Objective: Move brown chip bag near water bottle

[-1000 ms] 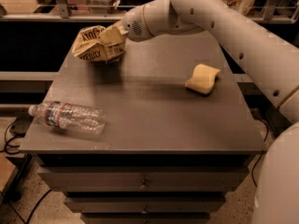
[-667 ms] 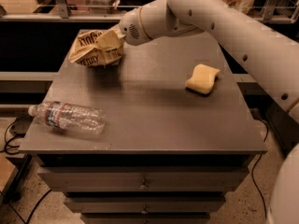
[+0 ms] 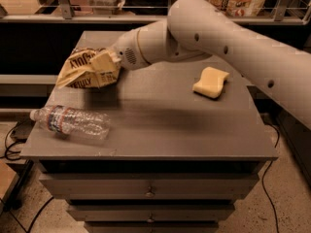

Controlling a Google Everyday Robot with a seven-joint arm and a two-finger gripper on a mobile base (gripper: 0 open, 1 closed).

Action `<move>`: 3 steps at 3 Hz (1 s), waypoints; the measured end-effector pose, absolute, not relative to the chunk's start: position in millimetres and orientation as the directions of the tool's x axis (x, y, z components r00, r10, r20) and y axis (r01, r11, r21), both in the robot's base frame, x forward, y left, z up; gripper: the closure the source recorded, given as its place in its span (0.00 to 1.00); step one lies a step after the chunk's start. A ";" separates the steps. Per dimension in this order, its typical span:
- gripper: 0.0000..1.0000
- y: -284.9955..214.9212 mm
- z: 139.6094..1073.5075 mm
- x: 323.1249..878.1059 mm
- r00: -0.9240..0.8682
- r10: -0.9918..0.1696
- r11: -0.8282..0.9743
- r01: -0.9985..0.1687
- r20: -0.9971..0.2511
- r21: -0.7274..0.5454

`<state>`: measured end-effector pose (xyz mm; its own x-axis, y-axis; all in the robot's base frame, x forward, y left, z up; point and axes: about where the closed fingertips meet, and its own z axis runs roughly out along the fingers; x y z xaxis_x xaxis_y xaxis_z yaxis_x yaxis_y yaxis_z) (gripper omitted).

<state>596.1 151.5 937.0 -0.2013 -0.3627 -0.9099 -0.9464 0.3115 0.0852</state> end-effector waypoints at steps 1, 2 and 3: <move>0.77 155.9 920.1 578.2 -0.228 -0.339 0.317 -0.941 -0.913 0.118; 0.53 161.9 903.7 564.8 -0.253 -0.315 0.318 -0.936 -0.914 0.150; 0.29 166.2 895.0 557.6 -0.261 -0.302 0.320 -0.934 -0.917 0.161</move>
Offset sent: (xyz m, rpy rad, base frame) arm -0.0446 0.0136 -0.0545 0.0804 0.0854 -0.0280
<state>557.6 166.2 895.0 -0.2611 -0.3019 -0.9169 -0.9337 0.3199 0.1606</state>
